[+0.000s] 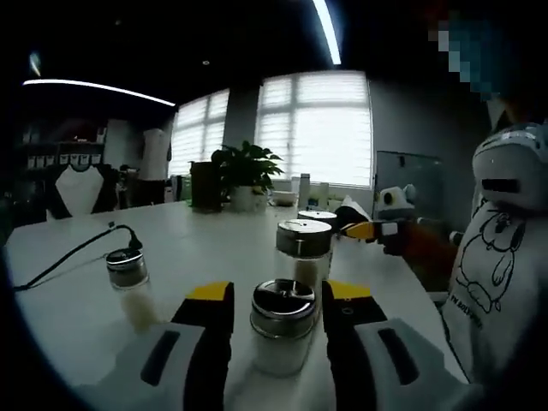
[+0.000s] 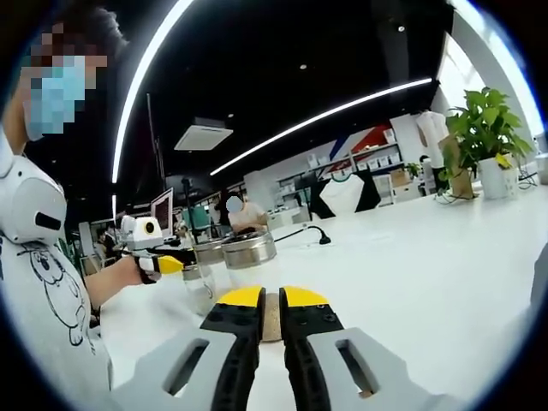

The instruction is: Rotate the seasoning bottle until the label or dispensing opening points toward the visible target arrow and the bottle remains upright within the marked orientation range

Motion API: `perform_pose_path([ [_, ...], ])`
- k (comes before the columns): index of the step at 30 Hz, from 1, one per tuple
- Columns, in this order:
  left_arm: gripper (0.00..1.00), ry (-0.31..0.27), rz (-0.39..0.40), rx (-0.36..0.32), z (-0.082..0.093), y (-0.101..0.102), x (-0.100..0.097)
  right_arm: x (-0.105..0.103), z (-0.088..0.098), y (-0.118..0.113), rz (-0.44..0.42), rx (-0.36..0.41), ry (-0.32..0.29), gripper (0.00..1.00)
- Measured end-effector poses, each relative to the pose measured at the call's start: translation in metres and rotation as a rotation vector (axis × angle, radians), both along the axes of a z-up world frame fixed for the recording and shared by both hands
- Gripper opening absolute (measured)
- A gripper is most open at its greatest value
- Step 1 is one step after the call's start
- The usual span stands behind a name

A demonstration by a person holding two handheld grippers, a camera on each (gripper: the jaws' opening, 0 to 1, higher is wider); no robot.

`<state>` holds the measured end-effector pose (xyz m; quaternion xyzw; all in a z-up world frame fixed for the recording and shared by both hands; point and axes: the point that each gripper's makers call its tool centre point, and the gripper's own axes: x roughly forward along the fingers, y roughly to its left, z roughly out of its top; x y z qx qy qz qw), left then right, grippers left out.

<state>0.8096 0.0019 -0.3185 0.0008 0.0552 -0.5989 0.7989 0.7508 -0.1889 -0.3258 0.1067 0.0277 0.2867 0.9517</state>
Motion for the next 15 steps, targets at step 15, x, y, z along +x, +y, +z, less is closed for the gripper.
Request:
perform_pose_path([
  [15,0.40,-0.013,-0.133,0.038,-0.006,-0.014,-0.006,-0.004,0.000,-0.009,-0.026,-0.010,0.003,0.04],
])
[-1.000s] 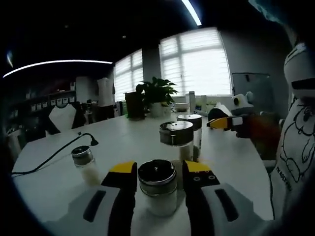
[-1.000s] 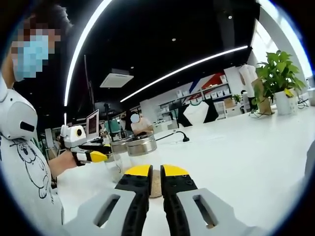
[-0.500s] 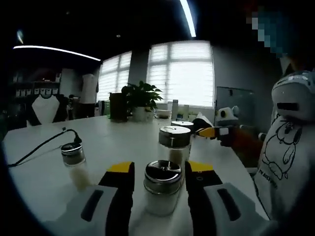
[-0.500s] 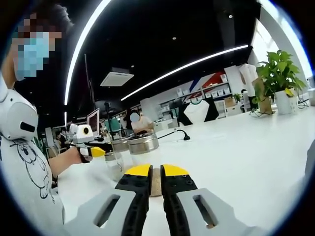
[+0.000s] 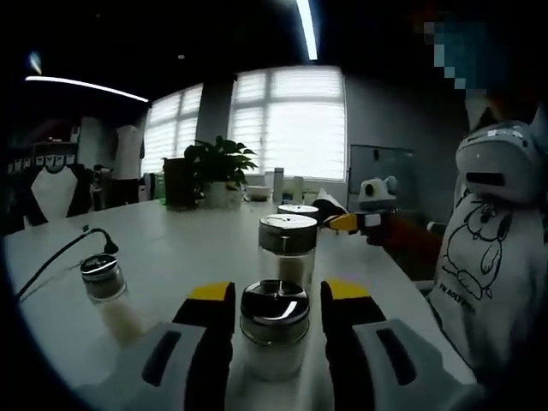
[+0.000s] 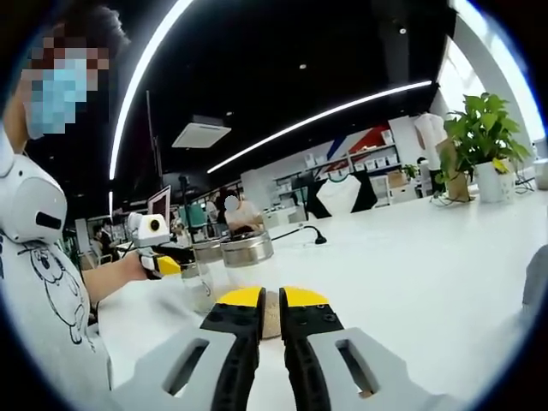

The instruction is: Rotate the seasoning bottle until the label or dispensing opening points toward the visible target arrow and the bottle remains upright within the marked orientation range

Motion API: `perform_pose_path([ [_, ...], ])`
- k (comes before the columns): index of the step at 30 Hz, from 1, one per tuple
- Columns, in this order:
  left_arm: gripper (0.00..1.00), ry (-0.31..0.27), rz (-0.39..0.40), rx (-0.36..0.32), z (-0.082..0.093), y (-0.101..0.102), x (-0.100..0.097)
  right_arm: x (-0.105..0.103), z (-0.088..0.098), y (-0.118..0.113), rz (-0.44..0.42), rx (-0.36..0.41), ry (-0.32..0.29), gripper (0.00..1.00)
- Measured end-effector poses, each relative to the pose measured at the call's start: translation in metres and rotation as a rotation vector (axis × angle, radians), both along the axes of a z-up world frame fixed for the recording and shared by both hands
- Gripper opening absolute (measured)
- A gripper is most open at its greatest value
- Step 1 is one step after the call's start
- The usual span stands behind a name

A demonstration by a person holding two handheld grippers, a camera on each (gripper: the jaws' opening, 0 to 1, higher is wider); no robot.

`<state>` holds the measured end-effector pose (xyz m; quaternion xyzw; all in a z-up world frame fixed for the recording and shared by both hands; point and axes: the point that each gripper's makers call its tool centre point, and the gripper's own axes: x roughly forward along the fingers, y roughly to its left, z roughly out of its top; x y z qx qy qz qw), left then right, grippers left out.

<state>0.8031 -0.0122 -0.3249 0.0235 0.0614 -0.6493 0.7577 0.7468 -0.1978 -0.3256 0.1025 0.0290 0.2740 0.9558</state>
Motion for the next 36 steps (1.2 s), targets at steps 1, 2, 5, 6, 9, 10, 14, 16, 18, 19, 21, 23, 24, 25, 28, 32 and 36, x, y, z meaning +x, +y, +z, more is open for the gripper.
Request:
perform_pose_path([
  [1,0.39,-0.008,0.002,0.005,0.000,0.000,0.000,0.000,-0.001,-0.001,-0.004,0.003,0.001,0.04],
  [2,0.39,-0.013,0.002,0.010,0.000,-0.001,-0.001,0.000,-0.001,-0.002,-0.006,0.005,0.002,0.04],
  [5,0.39,0.008,0.006,0.012,-0.001,-0.001,0.000,0.001,-0.001,-0.001,-0.002,0.006,0.002,0.04],
  [6,0.38,0.015,0.010,0.011,-0.002,-0.001,0.000,0.001,-0.001,0.001,0.002,0.003,0.001,0.04],
  [9,0.35,0.011,0.015,0.016,-0.002,0.000,0.001,0.002,0.000,0.003,0.009,-0.001,-0.002,0.04],
  [10,0.34,0.005,0.019,0.021,-0.003,0.000,0.002,0.002,0.001,0.003,0.010,-0.001,-0.003,0.04],
  [14,0.34,-0.020,0.026,0.020,-0.003,-0.001,0.001,0.004,0.001,0.002,0.007,0.000,-0.005,0.04],
  [16,0.34,-0.021,0.030,0.017,-0.003,0.000,0.001,0.005,0.001,0.000,0.000,0.010,-0.005,0.04],
  [18,0.34,-0.022,0.038,0.021,-0.003,0.000,0.002,0.006,0.002,0.000,-0.002,0.014,-0.006,0.04],
  [19,0.34,-0.024,0.043,0.025,-0.003,-0.001,0.002,0.006,0.001,0.000,-0.002,0.014,-0.006,0.04],
  [21,0.34,-0.018,0.063,0.032,-0.003,-0.001,0.002,0.006,0.001,0.001,-0.001,0.014,-0.008,0.04],
  [23,0.34,-0.023,0.069,0.034,-0.004,-0.003,0.002,0.007,0.001,0.000,-0.005,0.013,-0.011,0.04],
  [24,0.34,-0.024,0.079,0.031,-0.003,-0.004,0.002,0.008,0.001,-0.002,-0.011,0.015,-0.011,0.04],
  [25,0.34,-0.022,0.088,0.031,-0.003,-0.004,0.002,0.009,0.000,-0.004,-0.020,0.021,-0.011,0.04],
  [28,0.34,-0.017,0.119,0.041,-0.003,-0.006,0.002,0.008,0.000,-0.008,-0.033,0.036,-0.014,0.03],
  [32,0.34,-0.021,0.150,0.039,-0.003,-0.005,0.001,0.008,-0.001,-0.010,-0.042,0.040,-0.015,0.03],
  [36,0.34,-0.032,0.200,0.042,-0.002,-0.004,0.003,0.008,-0.001,-0.013,-0.052,0.050,-0.017,0.02],
])
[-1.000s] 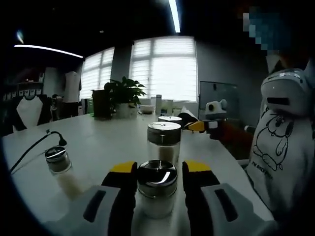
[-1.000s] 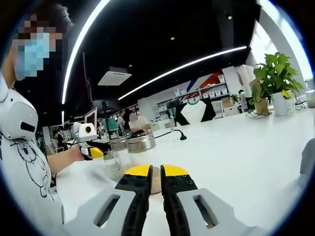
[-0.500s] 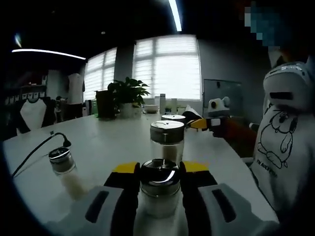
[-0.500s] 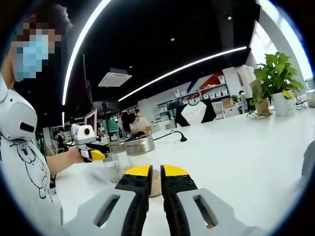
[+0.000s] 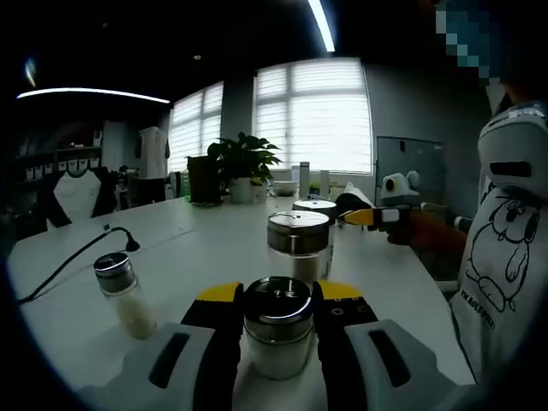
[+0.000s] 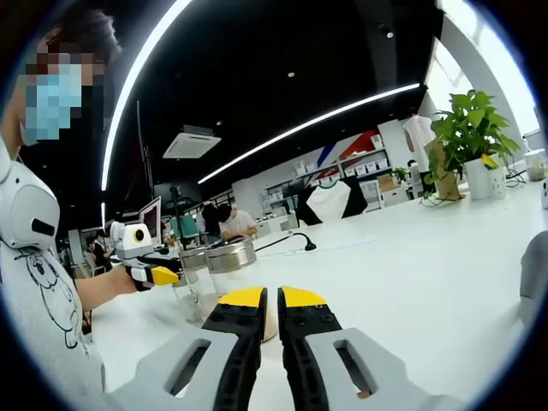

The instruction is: Rotate the seasoning bottle until the label or dispensing opening points toward the visible target arrow and the bottle remains upright within the marked orientation range

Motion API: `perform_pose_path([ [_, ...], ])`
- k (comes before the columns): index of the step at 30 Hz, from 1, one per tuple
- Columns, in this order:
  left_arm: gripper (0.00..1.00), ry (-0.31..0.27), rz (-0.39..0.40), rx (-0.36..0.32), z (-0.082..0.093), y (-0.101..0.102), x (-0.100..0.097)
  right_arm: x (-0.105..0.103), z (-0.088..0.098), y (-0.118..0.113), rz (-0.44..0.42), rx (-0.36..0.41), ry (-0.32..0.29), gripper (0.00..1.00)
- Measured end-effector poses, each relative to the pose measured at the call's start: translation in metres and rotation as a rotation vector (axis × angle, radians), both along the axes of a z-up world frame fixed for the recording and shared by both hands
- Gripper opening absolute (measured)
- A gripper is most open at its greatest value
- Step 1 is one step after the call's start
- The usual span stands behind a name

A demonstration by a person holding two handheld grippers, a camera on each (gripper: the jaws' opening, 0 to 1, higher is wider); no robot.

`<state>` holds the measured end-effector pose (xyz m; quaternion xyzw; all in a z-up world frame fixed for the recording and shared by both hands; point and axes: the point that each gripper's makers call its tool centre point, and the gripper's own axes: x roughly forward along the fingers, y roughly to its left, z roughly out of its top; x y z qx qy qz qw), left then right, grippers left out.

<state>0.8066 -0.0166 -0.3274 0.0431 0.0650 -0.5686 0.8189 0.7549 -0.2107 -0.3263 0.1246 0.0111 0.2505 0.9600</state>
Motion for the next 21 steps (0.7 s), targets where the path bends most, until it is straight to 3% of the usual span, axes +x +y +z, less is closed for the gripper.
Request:
perform_pose_path([
  [11,0.34,0.006,0.188,0.010,0.000,0.006,0.002,0.000,0.001,-0.014,-0.057,0.031,-0.008,0.00],
  [16,0.34,0.002,0.228,-0.002,0.000,0.008,0.002,0.000,0.001,-0.013,-0.055,0.022,-0.009,0.00],
  [21,0.34,-0.005,0.211,-0.019,0.000,0.009,0.002,-0.001,0.001,-0.008,-0.031,0.006,-0.007,0.00],
])
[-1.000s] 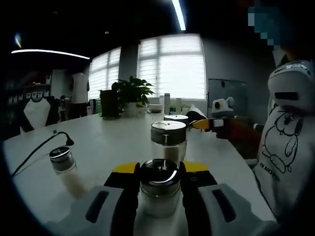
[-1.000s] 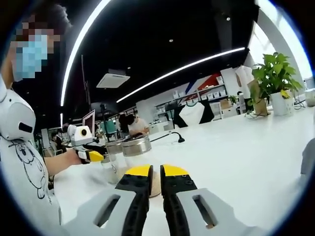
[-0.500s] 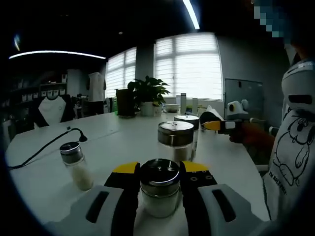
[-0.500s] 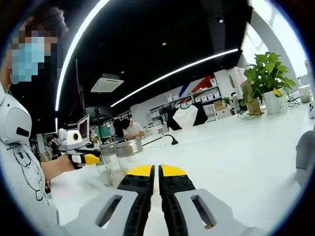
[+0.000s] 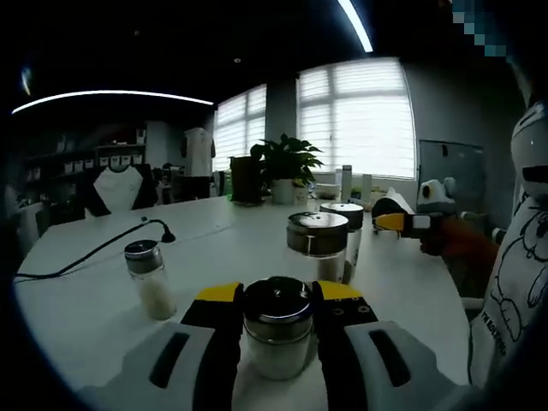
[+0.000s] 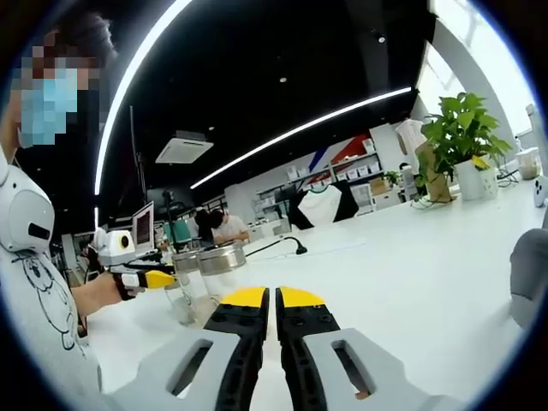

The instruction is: Rotate the seasoning bottle until the label or dispensing opening points toward the visible target arrow and the bottle remains upright within the marked orientation range

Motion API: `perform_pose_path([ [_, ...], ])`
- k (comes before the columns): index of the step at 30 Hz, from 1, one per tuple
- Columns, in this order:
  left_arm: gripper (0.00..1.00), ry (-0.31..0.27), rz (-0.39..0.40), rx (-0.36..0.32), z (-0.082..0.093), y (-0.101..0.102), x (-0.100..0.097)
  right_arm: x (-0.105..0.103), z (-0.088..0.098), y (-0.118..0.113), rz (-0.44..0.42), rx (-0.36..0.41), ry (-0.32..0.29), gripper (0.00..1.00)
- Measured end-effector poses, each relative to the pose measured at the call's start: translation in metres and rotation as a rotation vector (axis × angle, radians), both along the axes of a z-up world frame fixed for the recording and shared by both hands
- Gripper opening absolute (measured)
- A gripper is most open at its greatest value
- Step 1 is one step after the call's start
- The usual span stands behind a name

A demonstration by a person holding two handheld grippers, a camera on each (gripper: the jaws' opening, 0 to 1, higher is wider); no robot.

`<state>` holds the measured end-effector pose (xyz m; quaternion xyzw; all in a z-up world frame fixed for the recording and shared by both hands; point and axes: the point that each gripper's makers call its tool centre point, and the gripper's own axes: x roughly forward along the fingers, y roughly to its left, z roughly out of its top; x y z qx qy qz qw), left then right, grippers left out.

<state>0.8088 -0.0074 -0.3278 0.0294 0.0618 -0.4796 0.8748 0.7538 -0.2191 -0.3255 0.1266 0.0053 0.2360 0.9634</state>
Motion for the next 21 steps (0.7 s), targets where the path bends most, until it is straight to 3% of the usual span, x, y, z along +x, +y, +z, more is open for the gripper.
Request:
perform_pose_path([
  [2,0.34,-0.015,-0.021,0.012,0.000,-0.001,-0.001,-0.001,-0.001,0.003,0.016,-0.013,0.003,0.01],
  [4,0.39,-0.066,-0.012,0.046,0.001,0.001,0.000,-0.002,-0.002,0.007,0.032,-0.025,0.007,0.01],
  [9,0.42,-0.067,-0.088,-0.065,0.021,-0.002,-0.011,-0.004,-0.005,0.016,0.078,-0.051,0.020,0.02],
  [12,0.43,-0.088,-0.108,-0.046,0.023,0.004,-0.008,-0.007,-0.007,0.027,0.138,-0.074,0.029,0.03],
  [14,0.43,-0.079,-0.135,-0.041,0.024,0.006,-0.008,-0.008,-0.007,0.031,0.155,-0.094,0.027,0.03],
  [15,0.44,-0.058,-0.186,-0.041,0.023,0.005,-0.013,-0.009,-0.008,0.033,0.168,-0.110,0.027,0.03],
  [17,0.46,-0.050,-0.189,-0.029,0.021,0.008,-0.009,-0.010,-0.008,0.036,0.185,-0.124,0.030,0.03],
  [21,0.49,-0.078,-0.191,0.055,0.009,0.014,0.001,-0.013,-0.012,0.046,0.236,-0.159,0.033,0.04],
])
